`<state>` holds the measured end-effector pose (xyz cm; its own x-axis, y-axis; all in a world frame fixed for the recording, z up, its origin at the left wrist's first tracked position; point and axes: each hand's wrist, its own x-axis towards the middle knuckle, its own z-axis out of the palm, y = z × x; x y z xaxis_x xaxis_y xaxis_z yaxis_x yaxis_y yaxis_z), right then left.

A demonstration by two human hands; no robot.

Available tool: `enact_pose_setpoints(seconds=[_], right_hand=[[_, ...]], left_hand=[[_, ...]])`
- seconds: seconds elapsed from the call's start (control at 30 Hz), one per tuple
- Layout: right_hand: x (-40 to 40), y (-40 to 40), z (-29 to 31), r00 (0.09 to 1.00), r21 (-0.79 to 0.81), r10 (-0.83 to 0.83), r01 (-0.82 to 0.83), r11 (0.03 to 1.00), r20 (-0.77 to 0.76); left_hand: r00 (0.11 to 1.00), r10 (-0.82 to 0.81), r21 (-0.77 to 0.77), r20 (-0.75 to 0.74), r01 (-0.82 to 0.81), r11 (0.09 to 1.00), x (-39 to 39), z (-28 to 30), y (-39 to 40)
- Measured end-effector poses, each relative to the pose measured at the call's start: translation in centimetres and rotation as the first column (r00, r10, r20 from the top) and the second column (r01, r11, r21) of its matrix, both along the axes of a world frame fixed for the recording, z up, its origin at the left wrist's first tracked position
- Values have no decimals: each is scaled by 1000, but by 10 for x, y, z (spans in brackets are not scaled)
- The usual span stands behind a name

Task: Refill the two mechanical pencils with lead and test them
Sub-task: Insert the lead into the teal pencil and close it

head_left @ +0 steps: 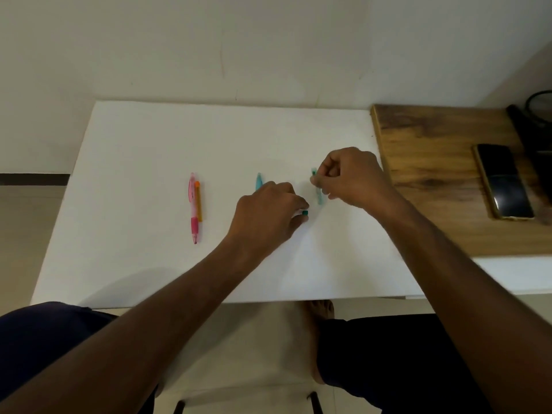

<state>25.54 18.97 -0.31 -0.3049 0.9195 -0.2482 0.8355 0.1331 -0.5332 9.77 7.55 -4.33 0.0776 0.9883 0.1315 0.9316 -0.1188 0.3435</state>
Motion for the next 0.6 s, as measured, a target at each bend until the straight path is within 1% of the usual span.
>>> enact_pose_setpoints(seconds=[0.07,0.13,0.23,0.3,0.37,0.43,0.53,0.6], right_hand=[[0,0,8,982,-23,-49,45,999,-181],[-3,-2,13,953,-49,-54,41,998,-297],[-6,-3,17,912,-56,-55,35,998,-407],[-7,-3,18,894,-92,-42,1,996,-446],[-7,-5,18,892,-110,-35,-17,994,-451],[-7,-5,18,891,-112,-29,-24,993,-454],[-7,-7,18,881,-129,-32,-33,991,-472],[-8,-7,18,877,-146,-36,-39,988,-479]], left_hand=[[1000,-2,7,-25,2,1000,3,-1,-2],[999,-11,23,-40,12,1000,4,-2,-2],[1000,-7,32,-7,7,999,5,-1,-1],[999,20,-2,34,-20,1000,3,1,0],[990,79,-72,117,-71,995,-4,6,4],[956,163,-158,244,-127,979,-15,13,10],[851,256,-196,458,-184,963,-36,29,21],[768,315,-201,557,-243,949,-51,39,25]])
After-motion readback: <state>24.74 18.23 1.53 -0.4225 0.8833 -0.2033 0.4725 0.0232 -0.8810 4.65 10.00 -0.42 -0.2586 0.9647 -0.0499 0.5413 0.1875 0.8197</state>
